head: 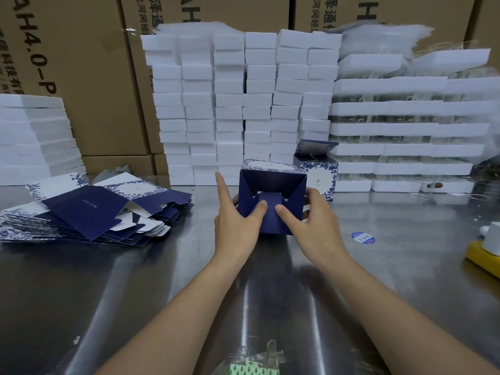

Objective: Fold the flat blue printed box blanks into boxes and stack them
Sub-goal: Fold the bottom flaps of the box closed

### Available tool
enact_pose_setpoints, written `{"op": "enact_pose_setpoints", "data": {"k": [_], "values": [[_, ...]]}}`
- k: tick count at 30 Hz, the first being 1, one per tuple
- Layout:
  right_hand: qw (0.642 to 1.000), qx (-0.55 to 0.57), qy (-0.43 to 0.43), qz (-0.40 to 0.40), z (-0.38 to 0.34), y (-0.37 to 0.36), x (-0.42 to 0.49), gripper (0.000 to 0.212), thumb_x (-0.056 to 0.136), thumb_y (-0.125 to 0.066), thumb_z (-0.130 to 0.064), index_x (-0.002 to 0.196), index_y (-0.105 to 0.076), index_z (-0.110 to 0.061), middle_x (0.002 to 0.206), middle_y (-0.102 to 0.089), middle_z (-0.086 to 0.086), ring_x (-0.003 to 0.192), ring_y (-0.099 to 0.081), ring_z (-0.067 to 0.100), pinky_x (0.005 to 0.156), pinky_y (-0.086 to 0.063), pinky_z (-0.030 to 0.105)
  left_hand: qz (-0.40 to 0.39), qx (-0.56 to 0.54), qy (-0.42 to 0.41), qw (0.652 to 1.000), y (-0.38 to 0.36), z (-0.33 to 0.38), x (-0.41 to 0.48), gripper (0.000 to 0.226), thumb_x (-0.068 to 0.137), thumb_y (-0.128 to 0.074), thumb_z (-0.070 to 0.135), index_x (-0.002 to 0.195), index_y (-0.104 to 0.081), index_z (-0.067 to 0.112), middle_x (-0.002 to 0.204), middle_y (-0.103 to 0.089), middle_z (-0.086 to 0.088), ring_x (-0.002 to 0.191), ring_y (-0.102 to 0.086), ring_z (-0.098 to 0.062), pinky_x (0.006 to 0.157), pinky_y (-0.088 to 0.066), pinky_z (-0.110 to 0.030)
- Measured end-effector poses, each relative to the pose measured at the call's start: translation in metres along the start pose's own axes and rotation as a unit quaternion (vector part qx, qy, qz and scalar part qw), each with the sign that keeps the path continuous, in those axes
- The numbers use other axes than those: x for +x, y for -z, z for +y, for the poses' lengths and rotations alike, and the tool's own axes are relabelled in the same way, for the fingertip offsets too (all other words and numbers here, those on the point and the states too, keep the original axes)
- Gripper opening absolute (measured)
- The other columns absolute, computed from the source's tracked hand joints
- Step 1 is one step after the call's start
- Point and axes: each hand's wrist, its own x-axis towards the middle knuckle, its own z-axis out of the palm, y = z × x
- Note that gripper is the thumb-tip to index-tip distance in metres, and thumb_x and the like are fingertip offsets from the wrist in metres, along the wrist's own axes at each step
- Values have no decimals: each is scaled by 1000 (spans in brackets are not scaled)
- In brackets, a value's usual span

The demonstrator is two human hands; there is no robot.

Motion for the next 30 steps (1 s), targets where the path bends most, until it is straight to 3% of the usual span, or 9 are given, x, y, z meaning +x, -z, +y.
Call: {"op": "enact_pose_setpoints", "data": {"k": [1, 2, 3, 5, 7, 20, 25, 28, 30], "values": [[1000, 0, -1, 1, 0, 0, 0, 58, 82, -68, -62, 130, -58, -30, 116, -67, -14, 95, -63, 6, 78, -51, 30, 0, -1, 5, 1000, 0, 1, 0, 108, 93, -80, 33, 167, -3, 45, 118, -70, 22, 108, -67, 3, 89, -53, -21], [1000, -2, -3, 2, 0, 0, 1, 60, 81, -67, -63, 130, -57, -30, 115, -67, -14, 94, -63, 6, 79, -52, 30, 1, 6, 7, 1000, 1, 2, 0, 101, 92, -80, 35, 167, -13, 42, 115, -71, 22, 108, -68, 1, 87, -53, -20], [1000, -3, -4, 3, 0, 0, 1, 61, 80, -67, -64, 129, -57, -30, 114, -67, -15, 93, -63, 4, 78, -52, 31, 1, 18, 5, 1000, 1, 1, 1, 83, 91, -79, 37, 160, -34, 39, 109, -73, 23, 105, -69, -1, 82, -53, -19], [1000, -6, -5, 1, -1, 0, 0, 60, 81, -68, -63, 130, -57, -31, 115, -67, -15, 94, -62, 3, 78, -52, 32, 1, 35, 0, 999, 2, 0, 2, 37, 91, -77, 35, 126, -67, 39, 95, -76, 24, 95, -72, -2, 77, -55, -23], [1000, -9, -3, 0, -1, 0, 0, 60, 81, -68, -62, 131, -56, -30, 116, -66, -15, 95, -61, 3, 77, -50, 30, -7, 27, -2, 1000, 2, -1, 2, 20, 93, -76, 32, 110, -70, 40, 93, -75, 29, 88, -70, 3, 78, -58, -27], [1000, -5, 1, 2, -2, 0, 0, 60, 81, -68, -64, 131, -54, -34, 116, -63, -18, 96, -56, -10, 70, -42, 17, -13, 25, 3, 1000, 1, -1, 2, 19, 94, -76, 33, 103, -65, 45, 96, -76, 22, 86, -68, 7, 82, -60, -31], [1000, 3, -2, 10, 0, 4, 1, 56, 87, -79, -51, 133, -55, -31, 116, -64, -11, 92, -61, 3, 74, -48, 24, -36, 22, 9, 999, 2, 0, 4, 16, 99, -71, 28, 102, -67, 43, 92, -76, 24, 88, -70, 2, 84, -58, -32], [1000, 22, -12, 13, -6, 6, 0, 60, 84, -74, -64, 132, -56, -33, 115, -63, -13, 88, -62, 6, 77, -53, 30, -51, -11, 27, 998, 2, 3, 3, 9, 100, -68, 34, 108, -71, 37, 100, -79, 17, 98, -73, -6, 94, -59, -39], [997, 62, -47, 14, -12, 7, -2, 64, 80, -60, -83, 125, -59, -38, 112, -66, -17, 93, -64, 7, 83, -53, 32, -83, -63, 45, 994, 3, 10, 1, 32, 98, -63, 56, 119, -73, 34, 110, -79, 16, 106, -73, -5, 98, -56, -34]]}}
